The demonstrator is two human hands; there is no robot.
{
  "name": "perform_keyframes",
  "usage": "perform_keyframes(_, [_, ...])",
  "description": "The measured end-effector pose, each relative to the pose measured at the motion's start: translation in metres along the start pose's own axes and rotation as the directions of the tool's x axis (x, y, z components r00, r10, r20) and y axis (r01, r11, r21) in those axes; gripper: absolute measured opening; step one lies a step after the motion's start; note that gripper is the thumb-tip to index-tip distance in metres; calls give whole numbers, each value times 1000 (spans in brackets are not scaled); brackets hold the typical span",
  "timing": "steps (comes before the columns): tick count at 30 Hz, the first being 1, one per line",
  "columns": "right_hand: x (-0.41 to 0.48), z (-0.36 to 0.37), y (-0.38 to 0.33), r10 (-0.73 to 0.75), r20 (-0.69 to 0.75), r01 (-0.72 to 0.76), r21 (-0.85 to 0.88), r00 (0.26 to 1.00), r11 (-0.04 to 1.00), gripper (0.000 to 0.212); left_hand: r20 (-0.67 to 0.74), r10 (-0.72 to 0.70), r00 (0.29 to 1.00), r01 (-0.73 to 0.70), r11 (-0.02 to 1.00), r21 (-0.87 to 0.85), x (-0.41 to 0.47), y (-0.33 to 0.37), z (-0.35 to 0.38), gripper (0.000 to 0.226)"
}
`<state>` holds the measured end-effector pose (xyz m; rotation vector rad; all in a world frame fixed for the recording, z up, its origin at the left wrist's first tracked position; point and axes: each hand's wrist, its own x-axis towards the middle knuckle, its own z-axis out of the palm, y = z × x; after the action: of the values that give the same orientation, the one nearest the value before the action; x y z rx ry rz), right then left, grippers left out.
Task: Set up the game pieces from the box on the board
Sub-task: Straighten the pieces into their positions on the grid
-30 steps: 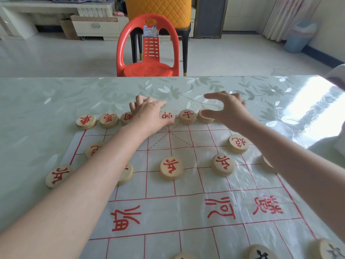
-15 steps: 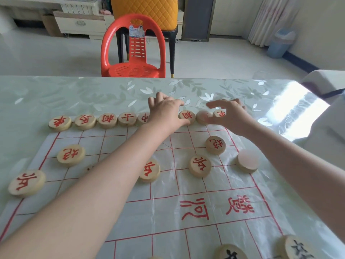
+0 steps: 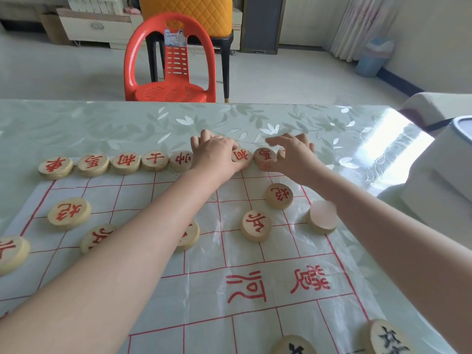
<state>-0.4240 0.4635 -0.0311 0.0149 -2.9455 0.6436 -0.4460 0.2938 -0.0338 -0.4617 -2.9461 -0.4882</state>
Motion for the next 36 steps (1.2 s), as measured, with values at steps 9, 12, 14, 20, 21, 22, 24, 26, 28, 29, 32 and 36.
perform_keyframes(9, [-8,-21,46,169,-5,-161,273,986,948,59,-27,-40,999,39,999,-21,-2,4,-2,65])
perform_keyframes(12, [-5,-13,44,156,-19,-144,283,988,948,54,-49,-48,998,47,999,-24,-2,7,-1,56])
perform_keyframes(14, [-4,-10,44,152,-27,-138,282,988,949,51,-51,-51,997,49,998,-46,-2,5,-1,49])
perform_keyframes(20, [-9,-8,46,177,-10,-161,368,984,916,48,3,-31,1000,31,996,-85,0,1,-1,45])
perform_keyframes(21, [-9,-7,47,179,-13,-161,379,984,911,48,6,-32,999,32,996,-88,0,0,-1,45])
perform_keyframes(22, [-9,-7,47,183,-11,-165,384,983,908,48,6,-33,999,34,995,-91,-1,0,-1,45])
perform_keyframes(24, [-10,-6,47,184,-14,-164,392,983,905,48,-3,-34,999,34,994,-100,-3,0,-1,46])
perform_keyframes(26, [-10,-6,48,181,-3,-164,409,983,898,48,-9,-35,999,34,994,-107,-5,1,-1,46])
perform_keyframes(28, [-10,-5,50,183,0,-166,425,983,890,48,-13,-39,999,37,993,-108,-5,1,-1,46])
perform_keyframes(29, [-10,-4,51,183,-10,-162,427,983,890,48,-15,-41,999,39,993,-110,-4,1,-1,45])
perform_keyframes(32, [-11,-3,50,193,-29,-164,417,981,894,49,-14,-49,999,47,992,-116,-5,1,-1,44])
perform_keyframes(36, [-11,-3,50,195,-33,-163,422,980,892,50,-21,-40,999,38,993,-109,-5,0,-1,47])
